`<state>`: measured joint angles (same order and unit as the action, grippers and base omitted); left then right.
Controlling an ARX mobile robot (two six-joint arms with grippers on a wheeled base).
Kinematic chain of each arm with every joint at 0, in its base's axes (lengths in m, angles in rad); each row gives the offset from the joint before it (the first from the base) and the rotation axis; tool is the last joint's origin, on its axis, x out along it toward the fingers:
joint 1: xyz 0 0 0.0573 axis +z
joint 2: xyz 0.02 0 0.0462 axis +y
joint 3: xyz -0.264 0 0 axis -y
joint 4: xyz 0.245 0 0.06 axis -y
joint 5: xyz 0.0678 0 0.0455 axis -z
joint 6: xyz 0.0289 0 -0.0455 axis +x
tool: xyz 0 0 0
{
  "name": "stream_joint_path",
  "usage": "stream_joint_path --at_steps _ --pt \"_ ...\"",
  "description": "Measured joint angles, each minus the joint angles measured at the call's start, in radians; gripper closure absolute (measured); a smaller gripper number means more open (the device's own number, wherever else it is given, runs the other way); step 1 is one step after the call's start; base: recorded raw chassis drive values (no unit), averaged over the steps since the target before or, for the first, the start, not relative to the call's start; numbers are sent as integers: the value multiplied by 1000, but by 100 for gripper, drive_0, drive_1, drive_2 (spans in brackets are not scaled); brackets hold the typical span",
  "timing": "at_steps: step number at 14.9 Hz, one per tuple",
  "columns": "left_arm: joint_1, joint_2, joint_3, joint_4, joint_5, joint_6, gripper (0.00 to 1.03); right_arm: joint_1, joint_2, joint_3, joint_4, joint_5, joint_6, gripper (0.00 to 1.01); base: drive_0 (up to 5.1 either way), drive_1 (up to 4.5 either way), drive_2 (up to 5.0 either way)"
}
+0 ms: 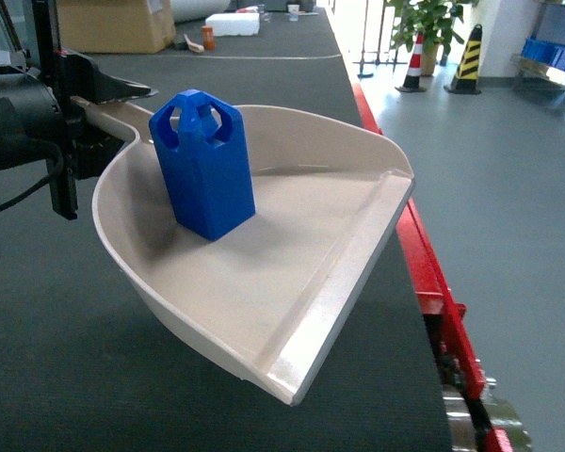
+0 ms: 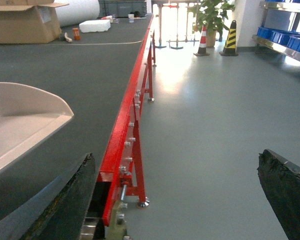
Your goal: Place part in tray to right shelf
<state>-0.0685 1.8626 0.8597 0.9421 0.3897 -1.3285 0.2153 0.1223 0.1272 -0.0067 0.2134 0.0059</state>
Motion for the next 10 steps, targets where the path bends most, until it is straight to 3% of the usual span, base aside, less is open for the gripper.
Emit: stream_joint_path --at_steps 10 --pt "0 -1 0 2 1 0 88 0 0 -1 0 0 0 3 493 -324 -147"
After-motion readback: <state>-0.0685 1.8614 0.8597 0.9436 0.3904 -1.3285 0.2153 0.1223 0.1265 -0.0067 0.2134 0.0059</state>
